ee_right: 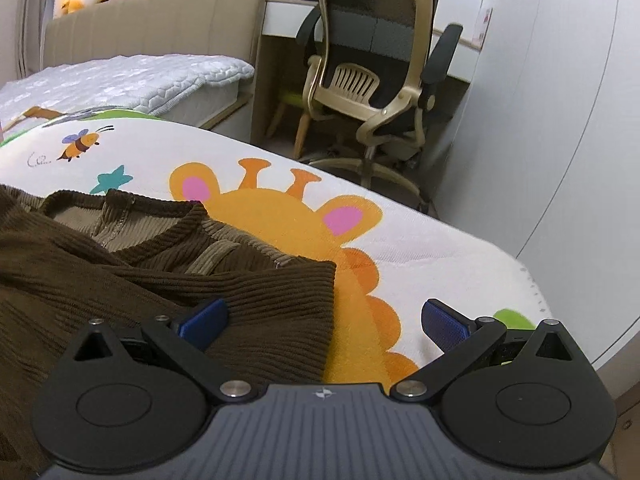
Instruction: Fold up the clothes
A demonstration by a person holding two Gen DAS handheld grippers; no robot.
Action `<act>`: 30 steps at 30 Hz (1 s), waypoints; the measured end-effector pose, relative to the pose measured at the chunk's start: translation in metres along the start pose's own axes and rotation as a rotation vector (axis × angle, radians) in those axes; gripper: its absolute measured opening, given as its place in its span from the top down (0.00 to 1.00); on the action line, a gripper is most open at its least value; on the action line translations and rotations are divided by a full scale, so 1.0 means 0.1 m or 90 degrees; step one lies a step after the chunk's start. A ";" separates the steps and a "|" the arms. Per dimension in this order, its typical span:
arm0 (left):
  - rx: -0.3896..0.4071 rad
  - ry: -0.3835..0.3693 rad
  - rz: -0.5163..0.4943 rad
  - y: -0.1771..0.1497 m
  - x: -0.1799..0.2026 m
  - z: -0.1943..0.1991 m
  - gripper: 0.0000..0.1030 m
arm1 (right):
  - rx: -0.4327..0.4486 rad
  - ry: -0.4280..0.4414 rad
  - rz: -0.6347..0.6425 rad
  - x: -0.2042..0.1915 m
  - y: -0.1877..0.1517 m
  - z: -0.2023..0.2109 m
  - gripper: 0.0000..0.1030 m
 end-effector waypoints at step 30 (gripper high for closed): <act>0.028 0.175 0.085 0.69 -0.54 -0.08 0.34 | -0.052 0.178 -0.168 0.53 0.09 -0.38 0.43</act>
Point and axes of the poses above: each gripper's, at about its wrist camera, not at the fingertips, and z roughly against the way its jaws point, x to its right, y to its top, the point moved 2 cm from there along -z, roughly the way its jaws point, and after that the axes turned 12 degrees about z, right-handed, at the moved point
